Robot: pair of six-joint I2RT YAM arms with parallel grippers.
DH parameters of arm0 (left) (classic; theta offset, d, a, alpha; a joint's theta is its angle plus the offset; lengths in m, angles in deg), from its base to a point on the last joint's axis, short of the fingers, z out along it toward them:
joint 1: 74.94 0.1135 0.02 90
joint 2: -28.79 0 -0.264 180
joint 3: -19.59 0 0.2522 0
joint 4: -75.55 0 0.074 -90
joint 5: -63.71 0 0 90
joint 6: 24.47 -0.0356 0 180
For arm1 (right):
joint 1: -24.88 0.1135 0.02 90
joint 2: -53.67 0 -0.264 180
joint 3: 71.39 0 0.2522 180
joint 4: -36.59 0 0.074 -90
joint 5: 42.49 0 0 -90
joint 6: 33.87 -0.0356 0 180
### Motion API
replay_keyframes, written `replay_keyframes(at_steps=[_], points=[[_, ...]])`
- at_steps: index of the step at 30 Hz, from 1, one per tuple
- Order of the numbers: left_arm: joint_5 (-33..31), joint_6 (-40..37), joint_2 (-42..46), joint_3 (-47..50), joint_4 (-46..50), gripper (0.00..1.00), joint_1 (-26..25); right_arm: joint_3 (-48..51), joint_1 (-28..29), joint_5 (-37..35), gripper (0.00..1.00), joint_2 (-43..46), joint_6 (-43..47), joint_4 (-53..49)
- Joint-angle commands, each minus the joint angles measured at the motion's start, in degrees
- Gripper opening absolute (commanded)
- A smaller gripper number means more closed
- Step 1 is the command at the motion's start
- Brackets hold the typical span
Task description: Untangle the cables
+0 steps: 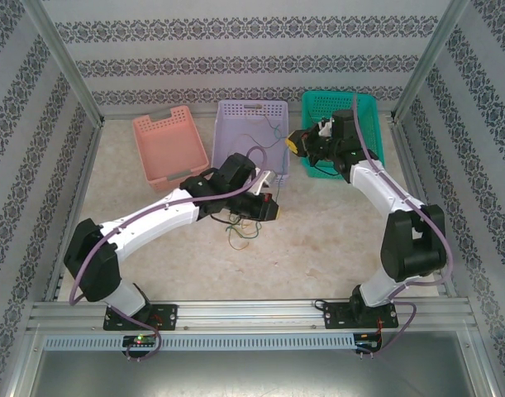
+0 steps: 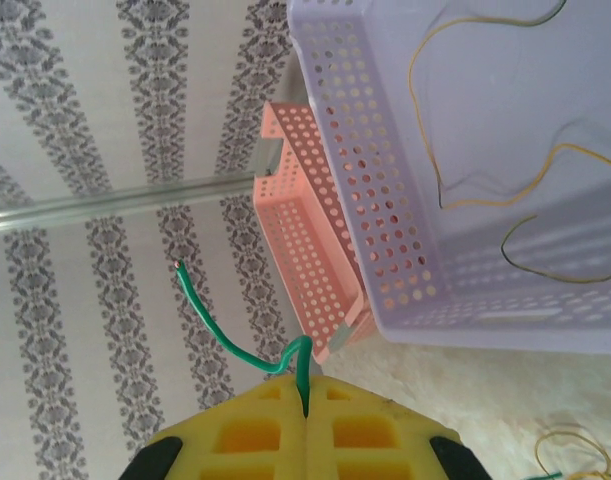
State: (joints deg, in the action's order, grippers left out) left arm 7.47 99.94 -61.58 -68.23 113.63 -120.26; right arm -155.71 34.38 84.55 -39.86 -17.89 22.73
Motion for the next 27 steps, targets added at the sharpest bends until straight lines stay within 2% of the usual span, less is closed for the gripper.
replay_keyframes(at_steps=[1,5,8,10,12,14,16,18,22,25,27], points=[[9.07,-4.76,-2.25,-0.68,13.26,0.00,-6.80,-5.56,-3.42,-18.09,0.00,-2.92,-4.39,18.46],[8.23,-4.63,-3.66,-2.58,11.44,0.00,-8.98,-6.73,-2.75,-18.41,0.00,-5.30,-6.26,22.85],[0.82,-3.00,-2.12,-3.50,12.12,0.02,-8.63,-7.81,-2.24,-14.42,0.00,-6.01,-3.50,23.83],[-5.00,0.12,1.65,-2.82,11.46,0.26,-6.88,-7.38,-2.03,-12.08,0.00,-4.48,1.83,21.34],[-8.84,3.60,6.66,-1.66,9.89,0.41,-4.20,-6.01,-2.08,-9.01,0.00,-2.89,6.45,19.86],[-9.79,6.92,11.35,-1.52,8.65,0.51,-0.95,-4.77,-2.11,-6.21,0.00,-1.13,11.44,17.43],[-7.78,9.61,15.23,-2.69,8.12,0.59,3.13,-3.72,-2.03,-3.89,0.00,0.76,16.77,14.23],[-6.19,10.99,17.07,-5.47,9.90,0.63,7.32,-3.85,-1.82,-2.27,0.00,2.03,22.12,9.80],[-5.00,10.70,15.47,-13.59,15.90,0.63,16.10,-6.73,0.01,-0.08,0.00,3.22,32.48,0.18],[-5.61,11.63,11.38,-16.66,14.40,0.62,19.09,-9.48,3.13,1.46,0.00,3.10,36.91,-4.43],[-5.84,14.20,8.27,-17.57,10.07,0.61,19.50,-11.68,6.06,1.82,0.00,2.93,40.38,-8.17]])
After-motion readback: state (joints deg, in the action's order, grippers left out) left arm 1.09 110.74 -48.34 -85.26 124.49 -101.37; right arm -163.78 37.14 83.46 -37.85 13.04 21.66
